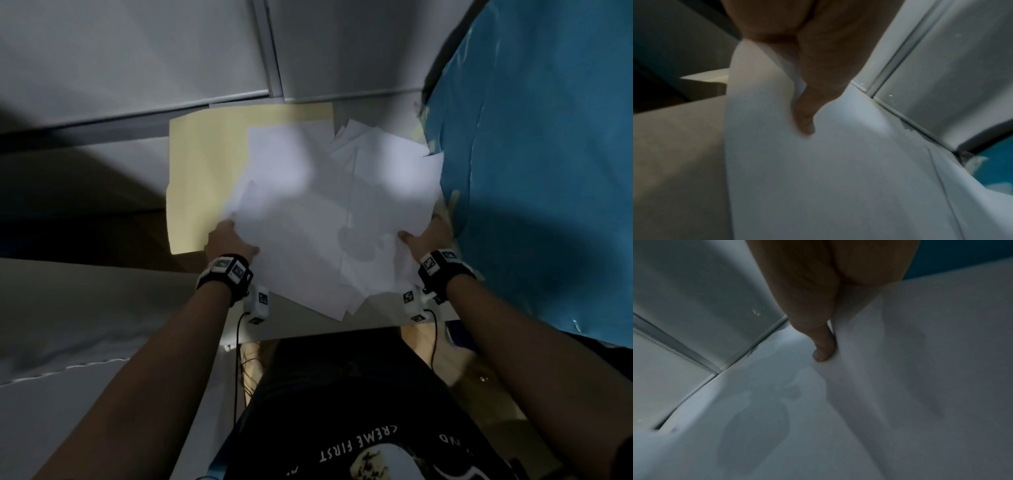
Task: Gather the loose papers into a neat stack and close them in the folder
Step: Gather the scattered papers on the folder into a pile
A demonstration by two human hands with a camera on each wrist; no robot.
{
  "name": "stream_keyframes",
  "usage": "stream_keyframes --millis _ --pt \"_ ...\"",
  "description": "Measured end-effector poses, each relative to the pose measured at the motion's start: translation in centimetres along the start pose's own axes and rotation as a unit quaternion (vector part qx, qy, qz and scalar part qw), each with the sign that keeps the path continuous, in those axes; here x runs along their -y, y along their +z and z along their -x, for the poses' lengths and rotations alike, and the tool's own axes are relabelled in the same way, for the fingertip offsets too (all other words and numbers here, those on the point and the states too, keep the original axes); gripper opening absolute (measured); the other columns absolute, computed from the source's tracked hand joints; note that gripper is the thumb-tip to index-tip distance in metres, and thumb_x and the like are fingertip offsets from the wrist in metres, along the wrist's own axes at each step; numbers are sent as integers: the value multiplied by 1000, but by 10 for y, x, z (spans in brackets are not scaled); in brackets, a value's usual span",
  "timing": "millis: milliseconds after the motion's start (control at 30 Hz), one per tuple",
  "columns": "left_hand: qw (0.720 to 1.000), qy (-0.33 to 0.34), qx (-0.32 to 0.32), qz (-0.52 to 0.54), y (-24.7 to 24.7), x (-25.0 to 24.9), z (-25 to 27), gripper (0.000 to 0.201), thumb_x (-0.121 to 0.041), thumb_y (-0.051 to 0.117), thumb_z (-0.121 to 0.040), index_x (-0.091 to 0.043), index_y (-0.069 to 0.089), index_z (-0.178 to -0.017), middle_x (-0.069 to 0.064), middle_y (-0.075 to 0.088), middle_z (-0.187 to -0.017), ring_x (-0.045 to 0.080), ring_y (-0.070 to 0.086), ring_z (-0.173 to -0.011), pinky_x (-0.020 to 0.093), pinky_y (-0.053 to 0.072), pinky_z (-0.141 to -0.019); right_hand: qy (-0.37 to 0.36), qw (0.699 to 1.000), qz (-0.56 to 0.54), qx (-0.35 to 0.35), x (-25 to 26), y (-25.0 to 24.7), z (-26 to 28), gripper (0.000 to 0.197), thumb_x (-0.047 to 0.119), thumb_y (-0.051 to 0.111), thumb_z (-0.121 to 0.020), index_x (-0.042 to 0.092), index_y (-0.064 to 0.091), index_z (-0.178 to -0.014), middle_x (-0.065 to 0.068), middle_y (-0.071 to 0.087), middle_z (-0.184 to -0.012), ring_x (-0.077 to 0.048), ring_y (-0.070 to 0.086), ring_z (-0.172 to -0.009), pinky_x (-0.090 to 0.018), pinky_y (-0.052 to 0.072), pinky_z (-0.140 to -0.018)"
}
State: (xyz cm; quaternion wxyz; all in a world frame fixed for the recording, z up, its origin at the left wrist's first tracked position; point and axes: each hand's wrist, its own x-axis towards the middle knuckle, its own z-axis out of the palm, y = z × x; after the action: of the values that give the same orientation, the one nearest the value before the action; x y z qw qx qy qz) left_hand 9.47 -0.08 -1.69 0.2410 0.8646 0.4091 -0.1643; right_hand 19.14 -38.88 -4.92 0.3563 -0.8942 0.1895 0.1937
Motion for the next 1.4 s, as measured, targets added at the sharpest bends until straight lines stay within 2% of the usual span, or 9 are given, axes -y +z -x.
stream_keyframes --millis 167,367,600,666,766,866,1100,1266,1400 --pt "989 85 -93 -74 -9 -53 1 46 -31 84 -83 -29 70 -127 6 77 -113 32 67 -110 42 41 -98 -43 999 -13 4 23 -10 0 56 24 85 -83 3 63 -130 -15 69 -127 -31 68 -114 -28 52 -89" --pt "970 15 -201 134 3 -63 6 102 -60 92 -65 -28 41 -148 6 43 -154 33 47 -136 57 48 -107 -117 992 -2 -56 27 -17 -2 35 14 72 -90 1 69 -123 -17 68 -126 -37 63 -122 -42 53 -103" --pt "932 -185 9 313 36 -67 27 99 -24 101 -66 -16 34 -139 13 48 -136 37 56 -115 49 56 -98 -197 964 99 -149 38 -11 -14 19 7 60 -97 -2 75 -106 -22 61 -117 -39 59 -108 -44 39 -111" --pt "921 -175 30 346 40 -72 23 81 -12 92 -78 -13 40 -140 10 54 -121 28 56 -102 35 53 -91 -192 966 110 -130 45 -12 -13 27 14 55 -102 8 73 -121 -16 69 -111 -32 64 -103 -40 29 -110" --pt "928 -150 49 337 46 -76 17 56 -17 86 -83 -11 59 -131 7 63 -112 29 67 -109 26 49 -84 -173 984 10 -46 51 -15 -13 20 21 65 -98 11 75 -113 -2 71 -89 -19 63 -78 -41 56 -91" --pt "941 -111 65 313 50 -91 26 77 -40 94 -75 -8 57 -134 6 57 -123 29 63 -121 35 54 -95 -126 990 -50 34 52 -12 -10 26 22 80 -89 4 76 -108 -6 75 -98 -15 67 -79 -13 54 -61" --pt "930 -66 148 330 47 -114 34 98 -41 103 -58 -17 43 -131 4 61 -126 26 65 -111 42 59 -98 -11 976 -184 112 55 8 -7 60 13 92 -76 5 64 -129 -14 71 -125 -33 68 -113 -49 57 -99" --pt "909 -30 187 372 29 -110 41 38 -22 100 -70 -15 68 -89 8 79 -104 23 76 -84 46 64 -87 -1 959 -225 172 59 2 1 37 14 85 -85 4 64 -114 -1 72 -109 -15 71 -94 -31 56 -90" --pt "866 -6 204 456 16 -87 40 29 -3 96 -72 -1 77 -94 18 82 -94 34 81 -85 62 63 -86 -67 959 -201 188 54 -3 -6 76 32 96 -71 12 60 -136 -4 72 -127 -16 73 -107 -31 61 -89"
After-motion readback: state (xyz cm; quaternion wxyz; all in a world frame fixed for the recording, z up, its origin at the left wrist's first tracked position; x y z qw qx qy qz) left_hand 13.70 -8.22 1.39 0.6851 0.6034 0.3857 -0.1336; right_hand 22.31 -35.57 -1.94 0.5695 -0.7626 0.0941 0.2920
